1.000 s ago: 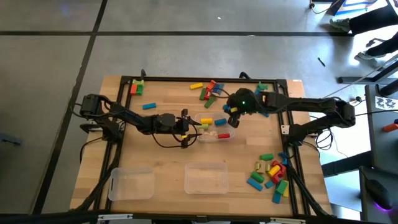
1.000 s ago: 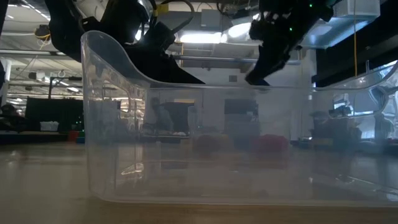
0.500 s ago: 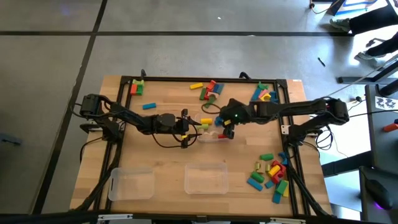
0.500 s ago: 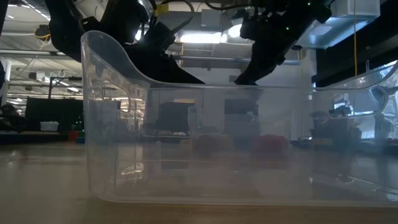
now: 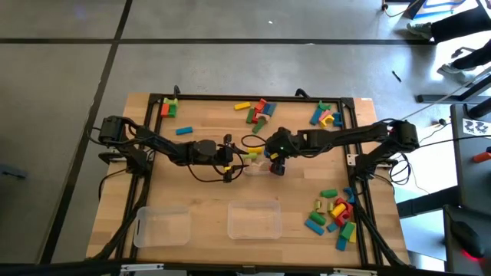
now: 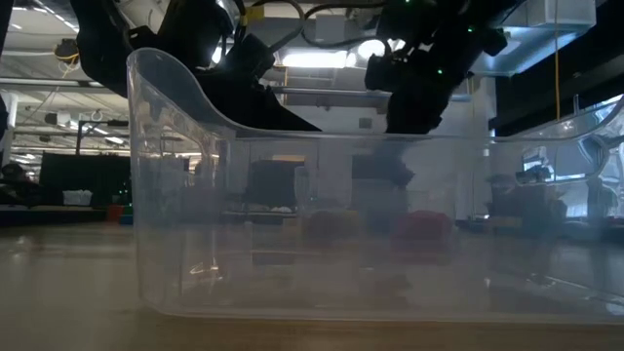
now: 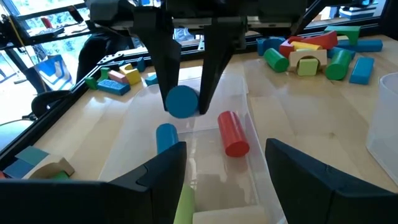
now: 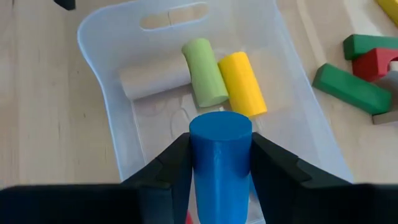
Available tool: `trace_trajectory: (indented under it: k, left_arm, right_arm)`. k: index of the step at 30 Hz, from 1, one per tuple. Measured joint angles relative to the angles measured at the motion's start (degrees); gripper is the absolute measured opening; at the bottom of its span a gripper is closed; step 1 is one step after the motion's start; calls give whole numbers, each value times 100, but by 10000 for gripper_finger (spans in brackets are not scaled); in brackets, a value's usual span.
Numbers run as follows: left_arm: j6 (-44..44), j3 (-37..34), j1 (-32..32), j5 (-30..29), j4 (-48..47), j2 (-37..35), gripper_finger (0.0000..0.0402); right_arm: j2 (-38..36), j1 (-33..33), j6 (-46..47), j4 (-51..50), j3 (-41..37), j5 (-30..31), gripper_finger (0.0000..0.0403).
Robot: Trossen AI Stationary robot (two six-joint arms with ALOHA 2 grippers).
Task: Sort blocks by size
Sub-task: Put the blue cylindrical block into the top transparent bin, then put the green cylindrical block into the top transparent bin
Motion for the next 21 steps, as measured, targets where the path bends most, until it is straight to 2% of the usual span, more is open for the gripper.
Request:
trace_trajectory:
  k: [7, 18, 21]
  left_arm:
    - [0, 0, 1, 0, 1, 0, 214]
    - [0, 0, -1, -1, 1, -2, 214]
    - [0, 0, 0, 0, 1, -2, 214]
  right_arm:
    - [143, 0, 455, -2, 0, 7, 159]
    - [204, 2, 487, -21, -2, 3, 206]
    - [181, 1, 492, -167, 0, -257, 214]
